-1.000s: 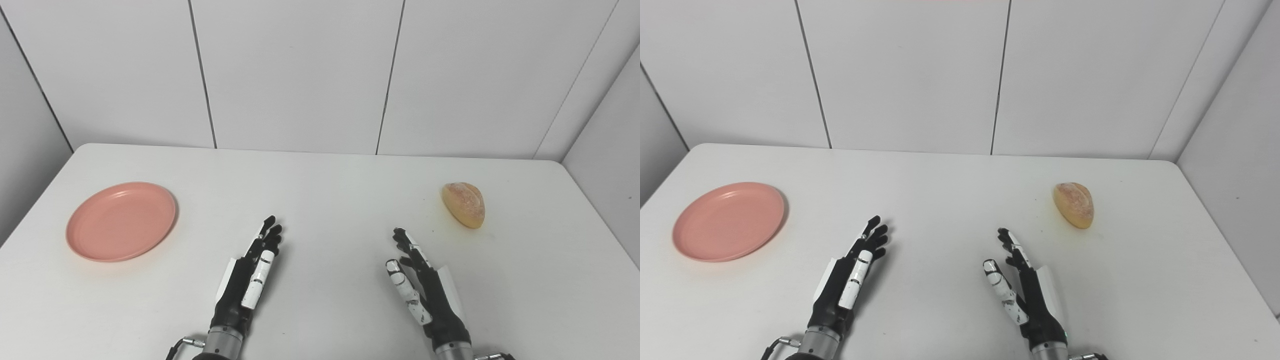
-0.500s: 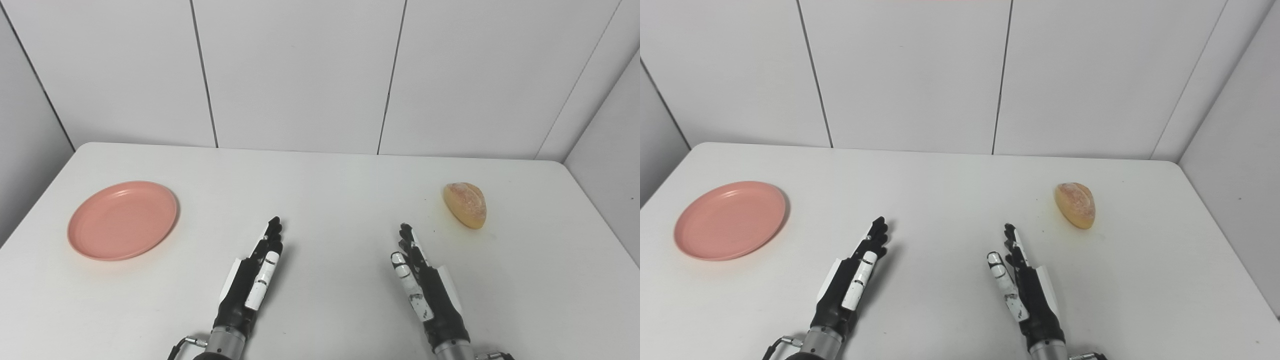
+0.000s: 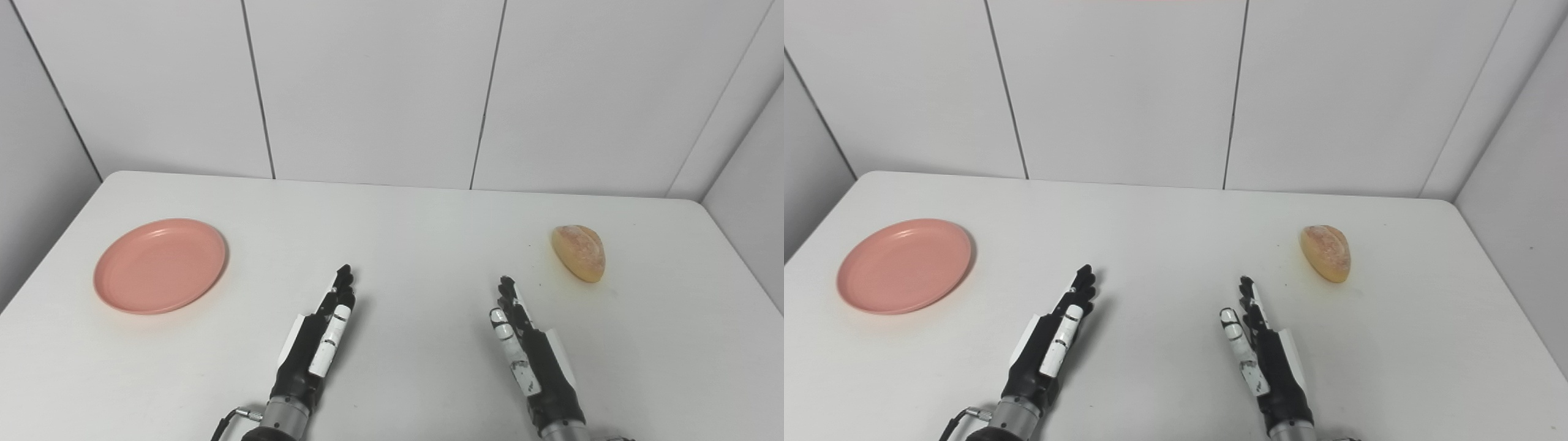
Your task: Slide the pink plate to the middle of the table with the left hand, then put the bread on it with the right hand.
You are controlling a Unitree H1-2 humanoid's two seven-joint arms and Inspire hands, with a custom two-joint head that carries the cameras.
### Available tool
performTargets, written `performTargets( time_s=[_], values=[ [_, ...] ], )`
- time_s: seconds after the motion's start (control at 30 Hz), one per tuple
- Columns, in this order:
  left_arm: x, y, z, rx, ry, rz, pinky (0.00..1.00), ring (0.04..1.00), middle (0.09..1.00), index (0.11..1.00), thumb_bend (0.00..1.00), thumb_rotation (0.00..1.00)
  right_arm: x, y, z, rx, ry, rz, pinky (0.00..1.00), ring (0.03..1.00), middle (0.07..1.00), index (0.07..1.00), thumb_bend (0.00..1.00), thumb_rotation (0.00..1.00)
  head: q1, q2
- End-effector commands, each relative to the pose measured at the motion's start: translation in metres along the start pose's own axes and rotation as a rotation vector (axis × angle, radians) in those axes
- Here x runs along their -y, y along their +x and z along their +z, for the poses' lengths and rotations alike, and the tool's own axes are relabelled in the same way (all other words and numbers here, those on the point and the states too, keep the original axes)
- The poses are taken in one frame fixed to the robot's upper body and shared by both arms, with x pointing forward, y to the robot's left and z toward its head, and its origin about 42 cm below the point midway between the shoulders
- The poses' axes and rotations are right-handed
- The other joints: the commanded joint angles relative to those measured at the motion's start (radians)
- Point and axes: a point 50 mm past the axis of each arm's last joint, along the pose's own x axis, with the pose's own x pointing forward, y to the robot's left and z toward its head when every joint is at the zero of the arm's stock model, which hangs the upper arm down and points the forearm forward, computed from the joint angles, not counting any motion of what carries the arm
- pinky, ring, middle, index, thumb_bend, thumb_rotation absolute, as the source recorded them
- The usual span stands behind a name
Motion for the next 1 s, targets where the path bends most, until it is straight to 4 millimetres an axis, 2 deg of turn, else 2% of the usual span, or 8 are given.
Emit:
performTargets(
  time_s=[0.0, 0.03, 0.07, 0.1, 0.13, 0.37, 0.7, 0.97],
  values=[
    [0.012, 0.000, 0.000, 0.020, 0.006, -0.003, 0.96, 0.972, 0.985, 0.979, 0.45, 1.00, 0.010, -0.001, 0.006, 0.083, -0.020, -0.011, 0.97, 0.995, 1.000, 1.000, 0.37, 1.00, 0.046, -0.021],
    [0.014, 0.000, -0.001, 0.022, 0.007, -0.003, 0.95, 0.964, 0.980, 0.976, 0.44, 1.00, 0.012, -0.002, 0.004, 0.089, -0.024, -0.011, 0.96, 0.993, 0.999, 0.998, 0.37, 1.00, 0.046, -0.021],
    [0.018, 0.001, -0.003, 0.023, 0.008, -0.003, 0.95, 0.959, 0.977, 0.974, 0.44, 1.00, 0.015, -0.002, 0.001, 0.094, -0.026, -0.010, 0.96, 0.992, 0.998, 0.997, 0.37, 1.00, 0.108, -0.050],
    [0.022, 0.002, -0.005, 0.025, 0.009, -0.002, 0.94, 0.953, 0.974, 0.973, 0.43, 1.00, 0.019, -0.002, -0.002, 0.101, -0.026, -0.008, 0.97, 0.994, 0.998, 0.998, 0.37, 1.00, 0.108, -0.050],
    [0.026, 0.003, -0.007, 0.027, 0.010, -0.001, 0.93, 0.949, 0.973, 0.972, 0.43, 1.00, 0.022, -0.002, -0.004, 0.106, -0.028, -0.006, 0.97, 0.994, 0.998, 0.998, 0.37, 1.00, 0.156, -0.073],
    [0.049, 0.011, -0.019, 0.037, 0.021, 0.009, 0.88, 0.938, 0.955, 0.960, 0.44, 1.00, 0.038, -0.001, -0.020, 0.119, 0.005, 0.010, 1.00, 1.000, 1.000, 1.000, 0.30, 1.00, 0.279, -0.142],
    [0.064, 0.018, -0.023, 0.049, 0.017, 0.012, 0.90, 0.942, 0.954, 0.952, 0.41, 1.00, 0.042, 0.001, -0.026, 0.105, 0.065, 0.021, 1.00, 1.000, 1.000, 1.000, 0.22, 1.00, 0.320, -0.167],
    [0.063, 0.019, -0.024, 0.056, 0.012, 0.013, 0.91, 0.944, 0.957, 0.958, 0.43, 1.00, 0.040, 0.001, -0.026, 0.096, 0.059, 0.021, 1.00, 1.000, 1.000, 1.000, 0.24, 1.00, 0.317, -0.166]
  ],
)
